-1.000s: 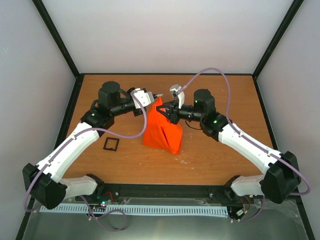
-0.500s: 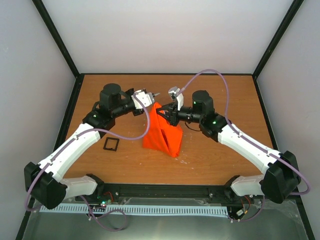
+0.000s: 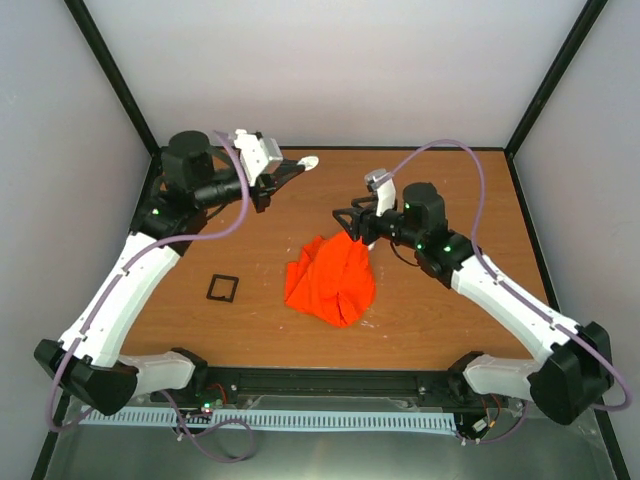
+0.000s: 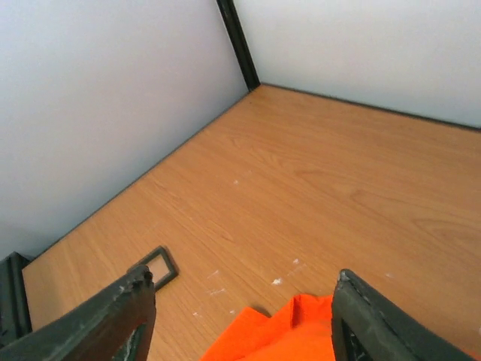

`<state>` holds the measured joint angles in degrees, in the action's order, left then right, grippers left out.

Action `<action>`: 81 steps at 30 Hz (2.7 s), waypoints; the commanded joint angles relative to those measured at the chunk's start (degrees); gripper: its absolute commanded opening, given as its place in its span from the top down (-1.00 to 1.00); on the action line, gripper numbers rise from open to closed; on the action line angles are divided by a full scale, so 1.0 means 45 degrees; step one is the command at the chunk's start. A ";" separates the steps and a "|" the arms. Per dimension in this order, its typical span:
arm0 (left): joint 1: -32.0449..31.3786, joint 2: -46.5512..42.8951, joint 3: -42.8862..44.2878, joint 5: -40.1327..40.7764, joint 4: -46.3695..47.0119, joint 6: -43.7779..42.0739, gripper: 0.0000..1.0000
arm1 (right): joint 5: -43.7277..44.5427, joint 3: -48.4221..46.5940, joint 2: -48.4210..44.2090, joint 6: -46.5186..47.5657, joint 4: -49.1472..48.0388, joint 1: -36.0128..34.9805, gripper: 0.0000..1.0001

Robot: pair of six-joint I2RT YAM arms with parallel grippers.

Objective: Remove the brooch from the garment

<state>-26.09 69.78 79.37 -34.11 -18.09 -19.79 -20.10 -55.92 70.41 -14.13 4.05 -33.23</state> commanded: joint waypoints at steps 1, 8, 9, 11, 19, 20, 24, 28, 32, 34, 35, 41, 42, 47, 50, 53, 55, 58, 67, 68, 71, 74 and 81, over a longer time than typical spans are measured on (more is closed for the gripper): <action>0.0483 0.0401 0.1173 -0.4806 -0.2345 0.2938 0.98 | -0.0666 0.0049 -0.1604 0.0779 -0.1294 -0.0037 -0.34; 0.0509 -0.0030 0.0666 -0.6607 -0.1499 0.4756 0.98 | -0.3198 0.0346 -0.2925 -0.1218 -0.4888 -0.0108 -0.61; 0.0495 -0.0054 0.0602 -0.6660 -0.1357 0.4887 0.99 | -0.3216 0.0275 -0.2870 -0.1479 -0.5088 -0.0173 -0.61; 0.0504 -0.0086 0.0489 -0.6708 -0.1150 0.5254 0.99 | -0.3149 0.0087 -0.2681 -0.1692 -0.5286 -0.0378 -0.61; 0.0504 -0.0196 0.0248 -0.6588 -0.0869 0.5870 0.99 | -0.3115 -0.0753 -0.1551 -0.2005 -0.5911 -0.1338 -0.36; 0.0504 -0.0236 0.0210 -0.6499 -0.0859 0.5837 0.99 | -0.3186 -0.0830 -0.1419 -0.2061 -0.5985 -0.1430 -0.31; 0.0504 -0.0272 0.0167 -0.6339 -0.0850 0.5688 0.99 | -0.3362 -0.0988 -0.1055 -0.2327 -0.6322 -0.1664 -0.06; 0.0504 -0.0291 0.0117 -0.6291 -0.0760 0.5632 0.99 | -0.3313 -0.0938 -0.0965 -0.2518 -0.6429 -0.1714 0.19; 0.0504 -0.0272 0.0125 -0.6212 -0.0713 0.5594 0.99 | -0.3237 -0.0896 -0.1007 -0.2542 -0.6279 -0.1731 0.39; 0.0494 -0.0254 0.0132 -0.6200 -0.0678 0.5588 0.99 | -0.3154 -0.0828 -0.1055 -0.2524 -0.6255 -0.1735 0.48; 0.0503 -0.0235 0.0120 -0.6191 -0.0670 0.5589 0.99 | -0.3125 -0.0817 -0.1074 -0.2526 -0.6228 -0.1736 0.51; 0.0504 -0.0184 0.0197 -0.6093 -0.0590 0.5666 0.99 | -0.3151 -0.0854 -0.1057 -0.2447 -0.5845 -0.1735 0.36; 0.0504 -0.0175 0.0201 -0.6092 -0.0600 0.5682 0.98 | -0.3151 -0.0831 -0.1070 -0.2431 -0.5818 -0.1726 0.36; 0.0504 -0.0156 0.0237 -0.6073 -0.0590 0.5706 0.99 | -0.2962 -0.0831 -0.1097 -0.2407 -0.5806 -0.1718 0.52; 0.0504 -0.0137 0.0283 -0.6073 -0.0591 0.5654 0.99 | -0.2820 -0.0895 -0.1062 -0.2397 -0.5712 -0.1719 0.65; 0.0504 -0.0152 0.0277 -0.6073 -0.0613 0.5438 0.99 | -0.2578 -0.0979 -0.1005 -0.2376 -0.5391 -0.1720 0.72; 0.0504 -0.0155 0.0275 -0.6007 -0.0694 0.5251 0.99 | -0.2397 -0.1072 -0.0948 -0.2360 -0.5058 -0.1729 0.73; 0.0504 -0.0133 0.0274 -0.5886 -0.0763 0.4992 0.99 | -0.1990 -0.1222 -0.0803 -0.2196 -0.4305 -0.1735 0.73; 0.0504 -0.0111 0.0255 -0.5668 -0.1016 0.4498 0.99 | -0.1222 -0.1215 -0.0676 -0.2226 -0.3791 -0.1735 0.33; 0.0494 -0.0130 0.0260 -0.5685 -0.1019 0.4506 0.98 | -0.1318 -0.1178 -0.0714 -0.2235 -0.3976 -0.1724 0.29; 0.0503 -0.0120 0.0267 -0.5702 -0.1001 0.4595 0.99 | -0.1455 -0.1060 -0.0923 -0.2176 -0.4388 -0.1716 0.26; 0.0501 -0.0102 0.0217 -0.5690 -0.0995 0.4789 0.99 | -0.1716 -0.0992 -0.1037 -0.2302 -0.4921 -0.1716 0.30; 0.0504 0.0129 0.0302 -0.5805 -0.1209 0.5600 0.99 | -0.2916 -0.0899 -0.0859 -0.3309 -0.6398 -0.1623 0.52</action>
<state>-23.73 69.87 79.85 -58.72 -22.65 3.14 -29.67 -60.64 66.74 -26.28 -18.79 -40.64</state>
